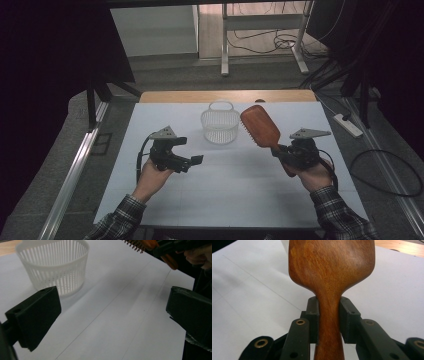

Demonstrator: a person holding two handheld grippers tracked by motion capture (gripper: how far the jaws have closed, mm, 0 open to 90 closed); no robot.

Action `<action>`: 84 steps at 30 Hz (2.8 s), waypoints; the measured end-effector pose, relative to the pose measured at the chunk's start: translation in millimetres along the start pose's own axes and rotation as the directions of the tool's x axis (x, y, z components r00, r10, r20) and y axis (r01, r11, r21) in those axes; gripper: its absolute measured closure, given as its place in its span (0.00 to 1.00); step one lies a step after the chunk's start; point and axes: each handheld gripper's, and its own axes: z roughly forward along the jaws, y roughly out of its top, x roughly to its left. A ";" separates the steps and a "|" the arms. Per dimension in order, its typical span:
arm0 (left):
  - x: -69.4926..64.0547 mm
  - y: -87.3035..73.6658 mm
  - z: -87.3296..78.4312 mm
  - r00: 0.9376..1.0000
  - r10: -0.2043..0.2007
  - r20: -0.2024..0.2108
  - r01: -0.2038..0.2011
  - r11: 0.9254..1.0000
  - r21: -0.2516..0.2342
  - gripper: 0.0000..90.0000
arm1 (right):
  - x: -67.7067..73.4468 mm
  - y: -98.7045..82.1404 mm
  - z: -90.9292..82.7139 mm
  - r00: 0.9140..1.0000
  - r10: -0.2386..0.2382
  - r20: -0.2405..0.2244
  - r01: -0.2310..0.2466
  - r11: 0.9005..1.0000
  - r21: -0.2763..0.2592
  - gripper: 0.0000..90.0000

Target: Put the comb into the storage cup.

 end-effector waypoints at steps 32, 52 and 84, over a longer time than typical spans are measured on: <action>0.3 25.7 43.5 0.990 -0.053 0.131 0.060 0.997 -0.043 0.00 | 42.2 -3.1 7.1 0.992 -0.072 -0.103 0.067 0.997 -0.048 0.80; 0.8 23.2 52.2 0.968 -0.146 0.206 0.156 0.987 -0.033 0.00 | 81.3 -1.6 20.7 0.973 -0.140 -0.184 0.128 0.989 -0.076 0.80; 7.2 16.0 55.7 0.844 -0.339 0.415 0.367 0.930 0.012 0.48 | 95.8 -4.1 29.6 0.961 -0.200 -0.192 0.183 0.978 -0.103 0.80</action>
